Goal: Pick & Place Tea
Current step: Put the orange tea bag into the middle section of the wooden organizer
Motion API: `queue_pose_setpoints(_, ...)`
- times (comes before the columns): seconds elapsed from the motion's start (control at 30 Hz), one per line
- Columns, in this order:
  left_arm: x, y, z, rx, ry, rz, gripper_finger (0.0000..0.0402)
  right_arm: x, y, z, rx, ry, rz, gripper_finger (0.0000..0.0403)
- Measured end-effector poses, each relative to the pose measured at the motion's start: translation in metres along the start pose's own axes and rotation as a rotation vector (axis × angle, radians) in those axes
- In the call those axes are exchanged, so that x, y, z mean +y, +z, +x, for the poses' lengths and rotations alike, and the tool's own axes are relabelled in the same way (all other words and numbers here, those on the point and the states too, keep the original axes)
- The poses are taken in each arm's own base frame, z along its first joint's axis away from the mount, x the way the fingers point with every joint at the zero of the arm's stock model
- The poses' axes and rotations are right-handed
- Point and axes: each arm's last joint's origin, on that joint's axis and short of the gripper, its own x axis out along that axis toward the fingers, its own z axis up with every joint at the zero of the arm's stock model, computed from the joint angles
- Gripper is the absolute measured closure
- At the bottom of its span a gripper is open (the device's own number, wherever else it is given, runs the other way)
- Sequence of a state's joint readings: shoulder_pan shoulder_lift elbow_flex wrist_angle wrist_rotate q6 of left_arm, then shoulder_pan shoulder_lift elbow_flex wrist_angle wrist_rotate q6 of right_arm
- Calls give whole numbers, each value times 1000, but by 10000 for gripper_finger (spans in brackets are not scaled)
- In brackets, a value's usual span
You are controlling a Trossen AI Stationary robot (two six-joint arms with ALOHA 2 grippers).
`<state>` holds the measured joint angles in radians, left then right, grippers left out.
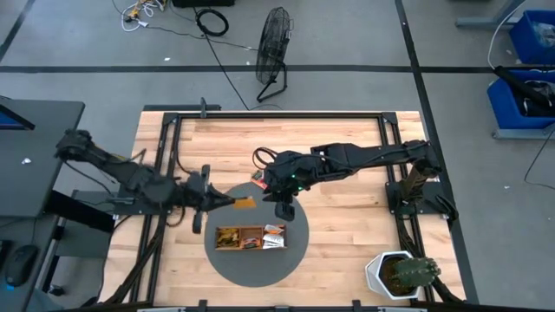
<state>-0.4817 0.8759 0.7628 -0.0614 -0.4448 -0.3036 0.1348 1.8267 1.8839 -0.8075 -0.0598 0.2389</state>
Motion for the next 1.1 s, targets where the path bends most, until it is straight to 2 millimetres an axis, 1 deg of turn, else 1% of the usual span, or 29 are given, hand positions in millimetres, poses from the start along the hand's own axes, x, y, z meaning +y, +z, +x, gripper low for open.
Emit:
queue_pose_setpoints(0.07,-10,-10,4,30,39,29,400,1,0,0,0,-2,-1,295)
queue_pose_setpoints(0.17,-26,-30,17,87,85,72,400,4,-4,5,-4,11,1,298)
queue_pose_setpoints(0.27,-40,-53,30,152,115,79,400,6,-14,10,-2,29,41,306)
queue_pose_setpoints(0.33,-47,-69,38,188,145,93,400,6,-21,9,-26,61,65,312)
queue_pose_setpoints(0.5,-60,-97,57,215,181,116,400,7,-41,5,-87,159,147,324)
queue_pose_setpoints(0.63,-64,-114,70,235,191,137,400,6,-52,-2,-125,197,215,332)
queue_pose_setpoints(0.73,-65,-124,75,256,204,138,400,6,-55,-7,-142,206,232,337)
queue_pose_setpoints(0.83,-65,-130,78,271,212,145,400,8,-56,-9,-142,213,229,341)
queue_pose_setpoints(0.9,-64,-132,78,269,210,142,400,10,-56,-10,-143,218,225,343)
queue_pose_setpoints(1.03,-55,-149,72,235,193,92,400,14,-57,-10,-134,226,232,346)
queue_pose_setpoints(1.1,-54,-153,68,193,166,59,400,16,-58,-10,-135,221,235,346)
